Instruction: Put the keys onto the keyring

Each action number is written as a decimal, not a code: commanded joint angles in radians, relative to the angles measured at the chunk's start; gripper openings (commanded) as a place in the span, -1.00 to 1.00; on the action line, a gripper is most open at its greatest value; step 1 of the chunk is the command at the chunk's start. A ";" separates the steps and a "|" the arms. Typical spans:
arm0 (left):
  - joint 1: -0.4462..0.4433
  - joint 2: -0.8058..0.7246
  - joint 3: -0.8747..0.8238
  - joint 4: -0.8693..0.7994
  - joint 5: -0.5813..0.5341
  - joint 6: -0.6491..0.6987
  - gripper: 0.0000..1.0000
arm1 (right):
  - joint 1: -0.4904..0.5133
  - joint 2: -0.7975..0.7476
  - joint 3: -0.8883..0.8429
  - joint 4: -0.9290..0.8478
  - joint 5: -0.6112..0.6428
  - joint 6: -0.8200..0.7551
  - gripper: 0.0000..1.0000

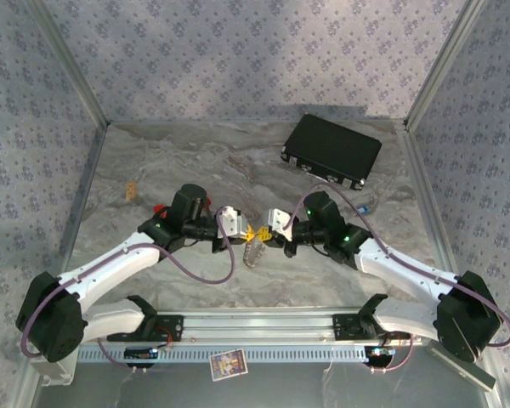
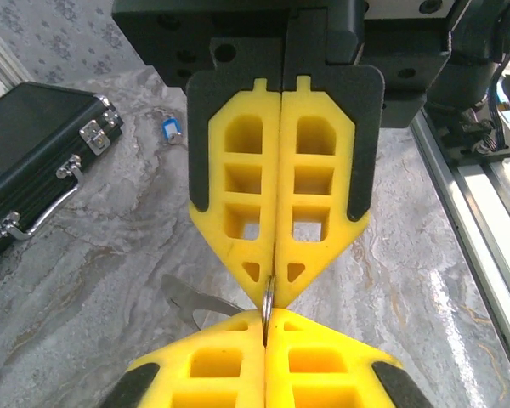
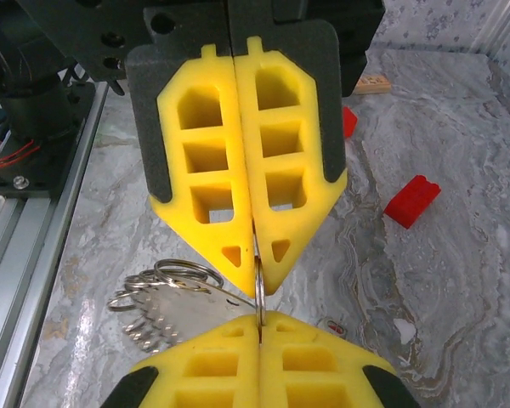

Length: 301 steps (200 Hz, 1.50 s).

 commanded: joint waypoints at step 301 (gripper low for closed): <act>-0.011 -0.042 -0.318 0.778 -0.042 -0.429 -0.91 | -0.049 0.046 -0.045 0.297 -0.140 0.153 -1.00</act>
